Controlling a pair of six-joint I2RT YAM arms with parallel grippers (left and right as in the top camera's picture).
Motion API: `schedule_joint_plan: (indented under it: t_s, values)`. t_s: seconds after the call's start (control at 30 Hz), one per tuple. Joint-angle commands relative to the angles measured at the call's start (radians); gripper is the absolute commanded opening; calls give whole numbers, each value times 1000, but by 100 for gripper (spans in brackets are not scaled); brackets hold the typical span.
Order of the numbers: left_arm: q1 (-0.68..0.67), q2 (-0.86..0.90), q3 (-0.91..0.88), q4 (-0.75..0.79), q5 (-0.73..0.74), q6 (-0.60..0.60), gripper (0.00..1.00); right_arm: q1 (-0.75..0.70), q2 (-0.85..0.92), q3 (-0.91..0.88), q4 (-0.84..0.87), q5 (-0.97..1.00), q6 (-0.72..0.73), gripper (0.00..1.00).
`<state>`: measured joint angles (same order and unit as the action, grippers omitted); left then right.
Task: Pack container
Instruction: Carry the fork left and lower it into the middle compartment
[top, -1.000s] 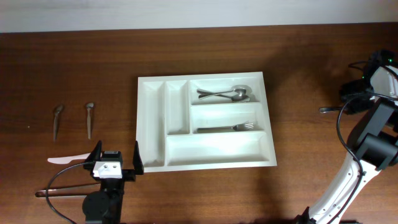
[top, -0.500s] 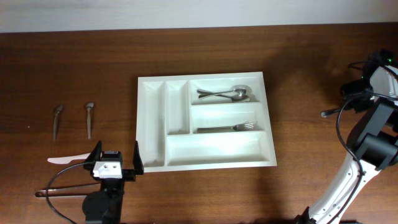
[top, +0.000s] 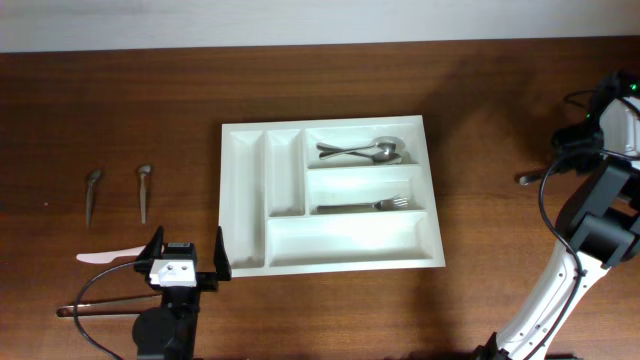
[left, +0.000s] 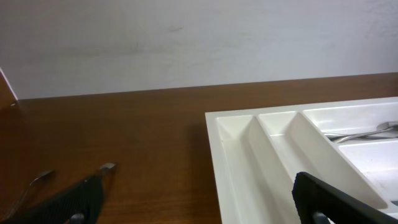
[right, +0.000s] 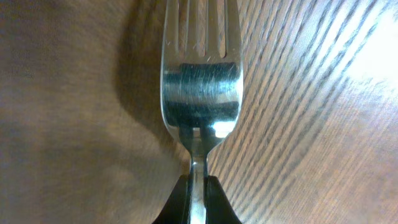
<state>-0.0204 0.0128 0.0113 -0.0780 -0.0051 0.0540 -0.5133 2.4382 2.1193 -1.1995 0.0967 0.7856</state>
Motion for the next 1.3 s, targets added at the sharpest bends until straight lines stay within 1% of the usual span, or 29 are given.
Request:
schedule_joint_plan:
  t_s: [0.0,0.07,0.17,0.27,0.43,0.5,0.63,0.9,1.27]
  values:
    - [-3,-6,-3,-5,-3,16,99,19,1,97,-35,-4,5,4]
    - [-3,-6,-3,-5,-2,16,99,32,1,139,-63,-14,9,4]
    - [-3,-6,-3,-5,-3,16,99,59,1,187,-106,-14,63,4]
    - [-3,-6,-3,-5,-3,16,99,85,1,205,-163,-24,163,4]
    - [-3,-6,-3,-5,-3,16,99,130,1,204,-246,-111,339,4]
    - [-3,-6,-3,-5,-3,16,99,149,1,205,-261,-153,375,4]
    - [-3,-6,-3,-5,-3,16,99,190,-1,206,-270,-209,388,4]
    - [-3,-6,-3,-5,-3,16,99,266,-38,206,-306,-210,416,4]
    - [-3,-6,-3,-5,-3,16,99,373,-111,206,-449,-209,462,4]
